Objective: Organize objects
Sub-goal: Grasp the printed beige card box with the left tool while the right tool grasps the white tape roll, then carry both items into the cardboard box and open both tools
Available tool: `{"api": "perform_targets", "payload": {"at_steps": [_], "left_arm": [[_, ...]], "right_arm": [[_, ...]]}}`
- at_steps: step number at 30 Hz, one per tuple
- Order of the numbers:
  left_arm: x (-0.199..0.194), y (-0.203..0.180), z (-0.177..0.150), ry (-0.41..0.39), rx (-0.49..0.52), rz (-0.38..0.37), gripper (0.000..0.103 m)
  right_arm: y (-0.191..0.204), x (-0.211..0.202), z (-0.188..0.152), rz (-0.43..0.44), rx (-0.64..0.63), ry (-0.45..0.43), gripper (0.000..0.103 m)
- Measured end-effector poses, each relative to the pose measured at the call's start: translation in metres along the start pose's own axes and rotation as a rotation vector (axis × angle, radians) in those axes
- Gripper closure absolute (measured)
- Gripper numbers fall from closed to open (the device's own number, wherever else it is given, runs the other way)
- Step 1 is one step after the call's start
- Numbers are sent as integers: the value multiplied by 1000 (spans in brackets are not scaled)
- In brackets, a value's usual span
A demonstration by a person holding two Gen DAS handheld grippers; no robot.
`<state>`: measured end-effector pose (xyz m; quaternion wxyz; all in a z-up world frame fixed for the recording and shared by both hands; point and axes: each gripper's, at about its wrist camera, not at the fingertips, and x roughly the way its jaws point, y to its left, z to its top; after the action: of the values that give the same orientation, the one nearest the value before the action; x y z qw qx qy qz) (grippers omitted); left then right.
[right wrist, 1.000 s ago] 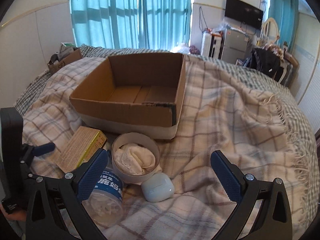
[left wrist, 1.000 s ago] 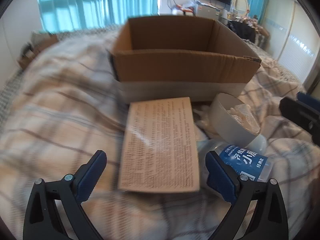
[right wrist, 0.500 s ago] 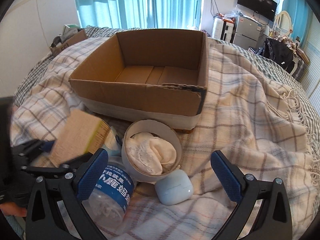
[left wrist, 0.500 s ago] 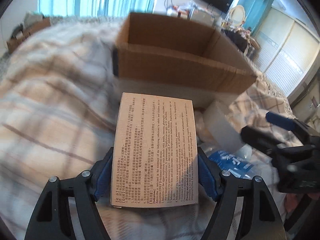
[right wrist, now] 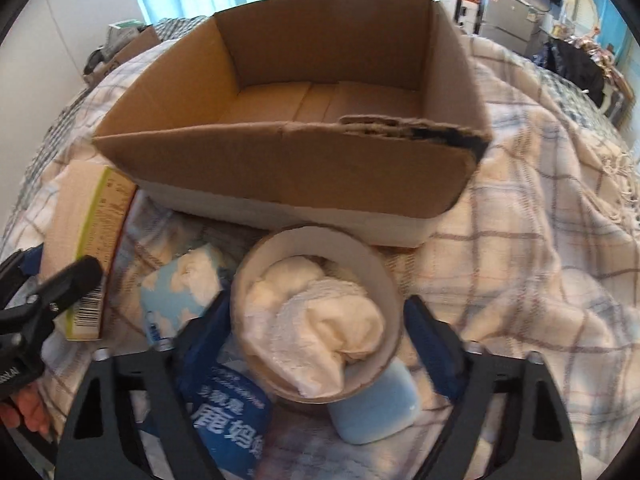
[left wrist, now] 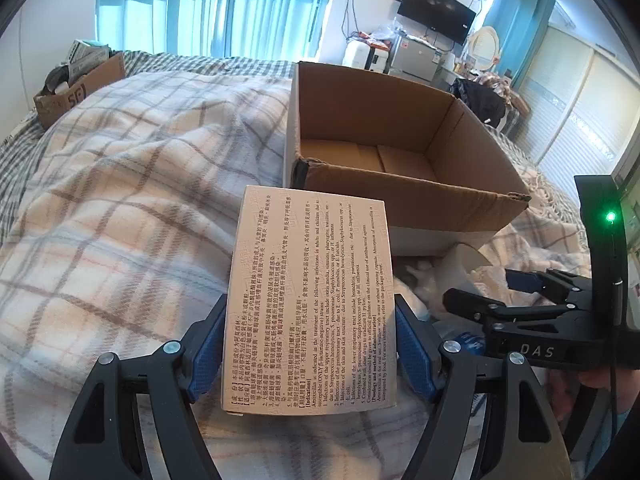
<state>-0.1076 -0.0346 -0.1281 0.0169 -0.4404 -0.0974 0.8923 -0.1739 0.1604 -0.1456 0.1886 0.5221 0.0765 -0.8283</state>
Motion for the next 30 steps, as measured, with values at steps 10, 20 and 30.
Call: {"api": "perform_targets", "payload": {"at_steps": [10,20,30], "left_arm": [[-44,-17,-9,-59,30,-36,26],[-104,-31,41,-188,79,-62,26],[-81,-32,134,-225,97,-72,26]], "right_arm": [[13,-86,-17,-62,-40,-197,22],[37,-202,3,-98,-93,-413,22],[26,-220,74,-99,-107,-485,22]]}}
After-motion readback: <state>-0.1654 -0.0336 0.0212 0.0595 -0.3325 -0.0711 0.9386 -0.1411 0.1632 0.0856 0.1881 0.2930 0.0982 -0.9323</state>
